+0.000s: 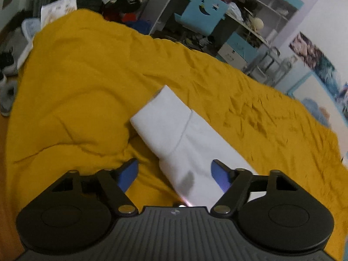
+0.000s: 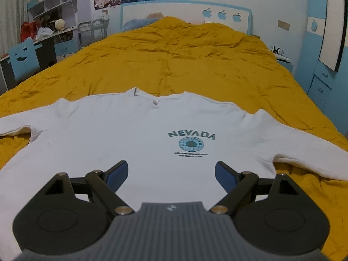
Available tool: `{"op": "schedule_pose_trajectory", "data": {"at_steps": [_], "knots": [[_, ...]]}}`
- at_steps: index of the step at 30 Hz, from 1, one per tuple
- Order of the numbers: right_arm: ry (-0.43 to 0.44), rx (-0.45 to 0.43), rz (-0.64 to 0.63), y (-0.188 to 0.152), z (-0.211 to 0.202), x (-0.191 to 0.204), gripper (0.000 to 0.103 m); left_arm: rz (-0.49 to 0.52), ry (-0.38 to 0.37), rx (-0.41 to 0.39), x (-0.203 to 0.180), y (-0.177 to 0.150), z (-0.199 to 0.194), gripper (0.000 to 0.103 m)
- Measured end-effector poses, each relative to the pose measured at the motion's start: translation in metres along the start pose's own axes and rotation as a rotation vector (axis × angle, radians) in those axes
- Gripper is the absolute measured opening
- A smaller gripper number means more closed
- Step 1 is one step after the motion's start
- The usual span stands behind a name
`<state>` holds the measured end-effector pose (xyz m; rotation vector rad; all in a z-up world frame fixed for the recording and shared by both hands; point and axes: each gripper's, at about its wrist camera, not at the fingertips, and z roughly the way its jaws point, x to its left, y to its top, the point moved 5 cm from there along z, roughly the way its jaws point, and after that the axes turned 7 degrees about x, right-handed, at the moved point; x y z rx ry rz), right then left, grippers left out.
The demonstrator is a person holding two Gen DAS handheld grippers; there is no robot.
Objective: Fold small clothes
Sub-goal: 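Grasp the sweatshirt sleeve cuff with the left gripper, then fold the held sleeve across the sweatshirt body with the left gripper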
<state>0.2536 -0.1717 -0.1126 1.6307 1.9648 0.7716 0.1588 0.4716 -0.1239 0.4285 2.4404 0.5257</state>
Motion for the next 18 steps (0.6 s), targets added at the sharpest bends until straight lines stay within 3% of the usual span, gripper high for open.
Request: {"op": "schedule_pose_trajectory", "data": {"at_steps": [1,3,6,11,14,18], "knots": [[-0.001,0.006,-0.009,0.000,0.002,0.002,0.083,-0.010,-0.006,-0.005,0.003,0.004,0.003,0.072],[-0.008,0.018,-0.021,0.000,0.005,0.005,0.083,-0.015,-0.016,-0.020,0.005,0.010,0.003,0.032],[-0.003,0.031,-0.024,0.000,0.006,0.008,0.083,-0.024,-0.059,-0.043,0.003,0.019,-0.001,0.014],[0.013,0.033,-0.017,-0.002,0.006,0.008,0.083,0.106,-0.185,-0.135,-0.051,0.016,-0.043,0.010],[0.024,0.037,0.004,-0.004,0.007,0.005,0.083,0.222,-0.286,-0.172,-0.109,0.002,-0.079,0.010],[0.028,0.027,0.027,-0.005,0.003,-0.001,0.083,0.409,-0.450,-0.190,-0.203,-0.043,-0.128,0.009]]}}
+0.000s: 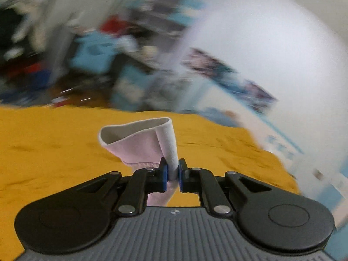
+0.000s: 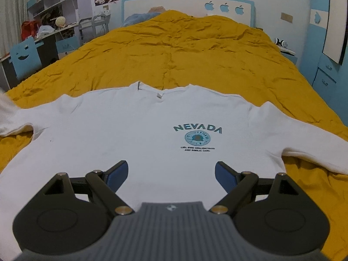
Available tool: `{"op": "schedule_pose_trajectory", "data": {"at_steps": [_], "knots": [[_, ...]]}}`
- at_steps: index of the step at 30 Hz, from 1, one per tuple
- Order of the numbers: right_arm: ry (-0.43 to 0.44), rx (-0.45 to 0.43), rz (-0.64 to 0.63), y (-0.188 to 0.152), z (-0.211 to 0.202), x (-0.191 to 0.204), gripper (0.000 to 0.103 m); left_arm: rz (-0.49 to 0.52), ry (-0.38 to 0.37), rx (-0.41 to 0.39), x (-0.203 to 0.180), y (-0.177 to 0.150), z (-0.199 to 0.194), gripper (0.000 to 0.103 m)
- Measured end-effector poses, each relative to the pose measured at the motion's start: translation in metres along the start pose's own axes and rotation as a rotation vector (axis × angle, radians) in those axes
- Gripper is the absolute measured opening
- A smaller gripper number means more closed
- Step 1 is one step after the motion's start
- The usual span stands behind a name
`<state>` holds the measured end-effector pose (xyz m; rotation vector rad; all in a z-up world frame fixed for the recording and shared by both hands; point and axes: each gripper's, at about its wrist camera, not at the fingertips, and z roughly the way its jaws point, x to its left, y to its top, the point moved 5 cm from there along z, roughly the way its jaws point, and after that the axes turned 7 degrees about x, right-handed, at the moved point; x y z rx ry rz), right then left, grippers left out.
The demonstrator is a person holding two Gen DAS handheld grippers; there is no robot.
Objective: Fold small clothes
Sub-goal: 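Fold the held sleeve across the sweatshirt body with the left gripper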
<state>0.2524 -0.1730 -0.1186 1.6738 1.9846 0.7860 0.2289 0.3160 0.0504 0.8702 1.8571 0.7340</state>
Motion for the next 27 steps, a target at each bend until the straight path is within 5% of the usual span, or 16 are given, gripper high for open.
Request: {"op": "schedule_pose_trajectory", "data": {"at_steps": [5,9,14,17,20,27], "knots": [[-0.002,-0.025,0.030,-0.002,-0.008,-0.014,0.083,0.214,-0.183,0.080,-0.128,-0.040,0.004,0.009],[-0.008,-0.042,0.058,-0.005,-0.016,-0.034,0.082,0.388,-0.277,0.202,-0.201,-0.112,0.018,0.009],[-0.001,-0.044,0.140,-0.015,-0.022,-0.063,0.082,0.624,-0.275,0.398,-0.231,-0.229,0.041,0.009],[-0.009,-0.035,0.161,-0.021,-0.023,-0.073,0.082,0.657,-0.271,0.531,-0.227,-0.282,0.052,0.009],[-0.006,-0.027,0.170,-0.027,-0.023,-0.079,0.082,0.605,-0.285,0.637,-0.217,-0.307,0.053,0.010],[0.054,-0.013,0.195,-0.029,-0.013,-0.078,0.082,0.564,-0.427,0.783,-0.216,-0.321,0.046,0.039]]}}
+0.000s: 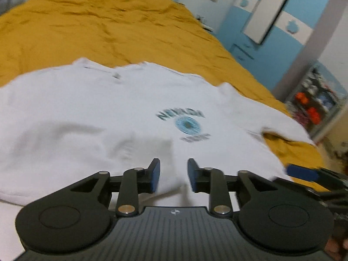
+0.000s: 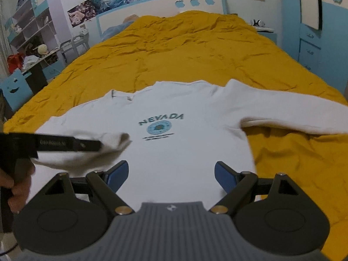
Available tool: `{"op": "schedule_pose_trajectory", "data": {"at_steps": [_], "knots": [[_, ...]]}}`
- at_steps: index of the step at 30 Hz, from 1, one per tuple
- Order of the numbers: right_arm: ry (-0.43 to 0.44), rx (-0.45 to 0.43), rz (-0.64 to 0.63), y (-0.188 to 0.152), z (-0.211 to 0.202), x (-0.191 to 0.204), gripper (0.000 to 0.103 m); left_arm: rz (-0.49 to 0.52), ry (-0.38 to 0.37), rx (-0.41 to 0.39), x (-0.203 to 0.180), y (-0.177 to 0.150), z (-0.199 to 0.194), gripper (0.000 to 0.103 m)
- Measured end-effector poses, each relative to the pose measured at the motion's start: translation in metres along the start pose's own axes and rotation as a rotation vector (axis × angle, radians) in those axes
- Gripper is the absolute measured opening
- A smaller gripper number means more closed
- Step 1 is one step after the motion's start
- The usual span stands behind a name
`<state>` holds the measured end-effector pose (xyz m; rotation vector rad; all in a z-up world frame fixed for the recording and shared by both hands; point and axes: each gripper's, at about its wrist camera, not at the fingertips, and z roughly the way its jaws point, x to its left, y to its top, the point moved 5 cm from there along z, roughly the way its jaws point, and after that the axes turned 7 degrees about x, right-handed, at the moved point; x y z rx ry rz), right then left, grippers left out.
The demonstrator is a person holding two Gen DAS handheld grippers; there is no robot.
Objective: Fold small clothes
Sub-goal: 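Fold the held sleeve across the sweatshirt body with the left gripper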
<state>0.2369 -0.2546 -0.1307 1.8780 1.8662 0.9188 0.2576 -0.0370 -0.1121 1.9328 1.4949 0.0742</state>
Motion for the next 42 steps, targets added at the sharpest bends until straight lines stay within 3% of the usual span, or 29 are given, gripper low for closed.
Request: {"op": "schedule_pose_trajectory", "data": {"at_steps": [3,5,12,14,19,21,22,24,27,32,39,42], "knots": [[0.055,0.012,0.009,0.004,0.005,0.008,0.075,0.007,-0.027,-0.018,0.000,-0.003,-0.015,0.048],[0.104,0.038,0.022,0.006,0.012,0.014,0.058,-0.010,-0.006,-0.052,0.009,-0.004,-0.027,0.052],[0.257,0.161,0.171,0.020,0.060,0.035,0.048,-0.184,0.226,-0.138,0.083,-0.011,-0.072,0.052],[0.269,0.201,0.204,0.023,0.079,0.044,0.039,-0.243,0.282,-0.144,0.106,-0.015,-0.081,0.052],[0.277,0.298,0.328,0.025,0.128,0.050,0.037,-0.331,0.358,-0.207,0.149,-0.024,-0.111,0.052],[0.268,0.301,0.321,0.027,0.138,0.056,0.025,-0.352,0.388,-0.223,0.163,-0.028,-0.118,0.052],[0.270,0.307,0.308,0.029,0.142,0.062,0.007,-0.365,0.398,-0.227,0.170,-0.031,-0.122,0.052],[0.268,0.315,0.288,0.034,0.144,0.071,0.003,-0.395,0.407,-0.228,0.182,-0.036,-0.128,0.052],[0.238,0.244,0.165,0.058,0.130,0.093,0.001,-0.426,0.404,-0.209,0.195,-0.044,-0.130,0.052],[0.292,0.086,0.035,0.125,0.084,0.131,0.001,-0.405,0.375,-0.151,0.197,-0.048,-0.117,0.061],[0.345,-0.089,-0.034,0.207,0.032,0.159,0.001,-0.372,0.345,-0.134,0.206,-0.033,-0.087,0.063],[0.353,-0.142,-0.044,0.229,0.017,0.163,0.001,-0.313,0.405,-0.124,0.206,-0.021,-0.069,0.063]]}}
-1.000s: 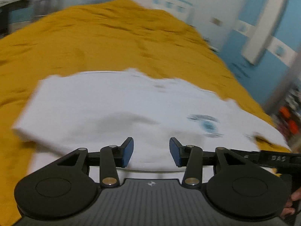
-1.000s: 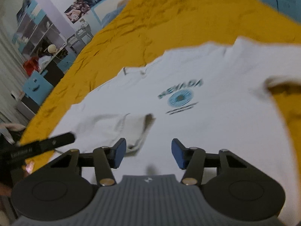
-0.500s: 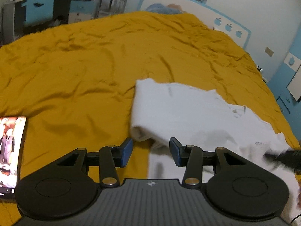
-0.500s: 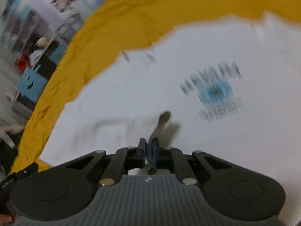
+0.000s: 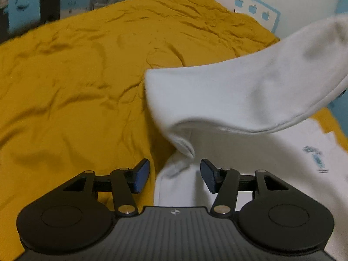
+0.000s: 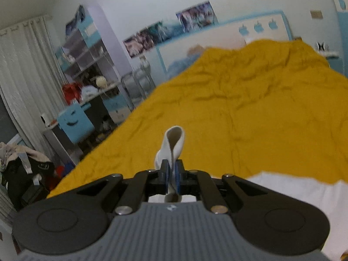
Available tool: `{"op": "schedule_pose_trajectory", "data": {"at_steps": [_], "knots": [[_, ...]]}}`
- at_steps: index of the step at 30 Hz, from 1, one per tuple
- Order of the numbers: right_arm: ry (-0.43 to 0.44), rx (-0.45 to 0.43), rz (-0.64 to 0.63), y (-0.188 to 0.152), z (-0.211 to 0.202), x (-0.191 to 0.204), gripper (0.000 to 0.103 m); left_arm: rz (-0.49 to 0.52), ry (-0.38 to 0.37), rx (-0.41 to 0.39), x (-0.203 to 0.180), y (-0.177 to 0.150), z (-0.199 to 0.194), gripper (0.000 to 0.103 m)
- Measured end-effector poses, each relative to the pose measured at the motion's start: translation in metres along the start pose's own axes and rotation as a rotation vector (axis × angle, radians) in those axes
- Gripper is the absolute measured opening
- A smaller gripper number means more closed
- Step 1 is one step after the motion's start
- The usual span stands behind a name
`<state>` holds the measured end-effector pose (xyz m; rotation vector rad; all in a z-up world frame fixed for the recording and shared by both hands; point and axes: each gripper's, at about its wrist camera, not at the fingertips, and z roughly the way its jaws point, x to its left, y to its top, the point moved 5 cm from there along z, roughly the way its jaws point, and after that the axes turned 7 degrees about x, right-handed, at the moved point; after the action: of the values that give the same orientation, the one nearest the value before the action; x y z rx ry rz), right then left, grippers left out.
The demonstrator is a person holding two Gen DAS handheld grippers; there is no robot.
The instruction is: Fold small clothes
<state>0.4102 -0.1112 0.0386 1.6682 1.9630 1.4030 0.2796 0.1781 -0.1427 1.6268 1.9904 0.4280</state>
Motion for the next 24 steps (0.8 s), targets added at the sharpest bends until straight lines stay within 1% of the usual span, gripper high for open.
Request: {"op": "schedule_pose_trajectory", "data": {"at_steps": [1,2,3,5,7,10,12,14,16,18,20,24], "knots": [[-0.001,-0.020,-0.007,0.007,-0.005,0.001,0.001,0.013,0.011,0.003,-0.002,0.002,0.006,0.059],[-0.006,-0.039,-0.011,0.013,-0.012,0.000,0.001,0.017,0.016,0.005,-0.003,0.002,0.009,0.047],[-0.014,-0.057,-0.010,0.019,-0.022,-0.003,0.001,0.018,0.023,0.007,-0.003,0.003,0.012,0.040],[-0.049,-0.078,0.002,0.024,-0.033,-0.020,0.001,0.020,0.045,-0.001,0.000,0.000,0.013,0.030],[-0.106,-0.077,0.036,0.021,-0.042,-0.049,0.001,0.010,0.033,0.006,0.004,-0.004,0.014,0.028],[-0.204,-0.024,0.137,-0.003,-0.043,-0.109,0.001,-0.011,0.029,0.014,0.010,-0.007,0.014,0.028],[-0.263,0.037,0.209,-0.030,-0.038,-0.150,0.001,-0.010,0.032,0.019,0.010,-0.007,0.015,0.028],[-0.320,0.109,0.284,-0.066,-0.028,-0.189,0.001,0.007,0.046,0.027,0.007,-0.007,0.015,0.028],[-0.341,0.181,0.368,-0.101,-0.015,-0.220,0.001,0.017,0.056,0.037,0.007,-0.006,0.016,0.028],[-0.345,0.239,0.423,-0.131,-0.003,-0.238,0.001,0.013,0.052,0.052,0.007,-0.006,0.015,0.028],[-0.353,0.270,0.439,-0.149,0.004,-0.248,0.001,0.011,0.045,0.073,0.011,-0.004,0.015,0.030],[-0.330,0.274,0.459,-0.168,0.011,-0.253,0.000,0.027,0.054,0.122,0.012,-0.005,0.005,0.030]]}}
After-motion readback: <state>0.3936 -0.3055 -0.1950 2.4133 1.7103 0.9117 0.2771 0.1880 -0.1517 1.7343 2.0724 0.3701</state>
